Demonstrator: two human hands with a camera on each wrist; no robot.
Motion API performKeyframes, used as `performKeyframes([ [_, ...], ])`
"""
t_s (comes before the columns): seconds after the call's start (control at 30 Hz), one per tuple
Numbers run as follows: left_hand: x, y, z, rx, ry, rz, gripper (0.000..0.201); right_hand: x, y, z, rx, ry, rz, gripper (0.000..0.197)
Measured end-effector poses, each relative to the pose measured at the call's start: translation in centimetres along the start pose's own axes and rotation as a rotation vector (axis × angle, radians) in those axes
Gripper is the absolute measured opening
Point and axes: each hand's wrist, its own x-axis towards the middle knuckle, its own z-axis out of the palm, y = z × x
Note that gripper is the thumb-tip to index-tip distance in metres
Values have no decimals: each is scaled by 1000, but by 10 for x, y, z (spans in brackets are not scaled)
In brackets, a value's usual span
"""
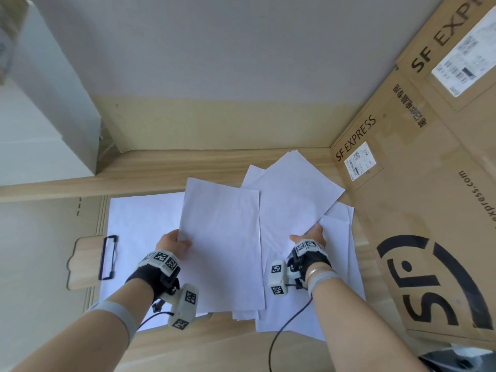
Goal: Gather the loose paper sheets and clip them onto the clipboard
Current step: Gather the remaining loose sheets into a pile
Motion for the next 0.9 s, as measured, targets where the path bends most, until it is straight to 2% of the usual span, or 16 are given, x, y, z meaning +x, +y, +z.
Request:
performKeyframes([
  [0.1, 2, -3, -5, 17, 7, -11, 35, 3, 14, -13, -35, -26, -34, 35],
  [0.13, 2, -4, -7, 26, 12, -17, 34, 6, 20, -17, -20, -27, -38, 31],
  [0.3, 0, -8, -12, 93, 10, -19, 30, 14, 42, -50, 198, -11, -46, 38],
  [0.5, -4, -5, -12, 93, 0, -12, 32, 18, 44, -57, 329, 21, -135, 40],
  [0.63, -8, -2, -10, 48, -25, 16, 40, -11, 31, -41, 188, -108, -233, 33],
  [0.83, -13, -3, -7, -68, -127, 4, 40, -44, 28, 18, -70, -330, -273, 35],
  [0.9, -15, -1, -9, -127, -161, -48, 57, -51, 31, 32, -129, -381, -275, 35],
])
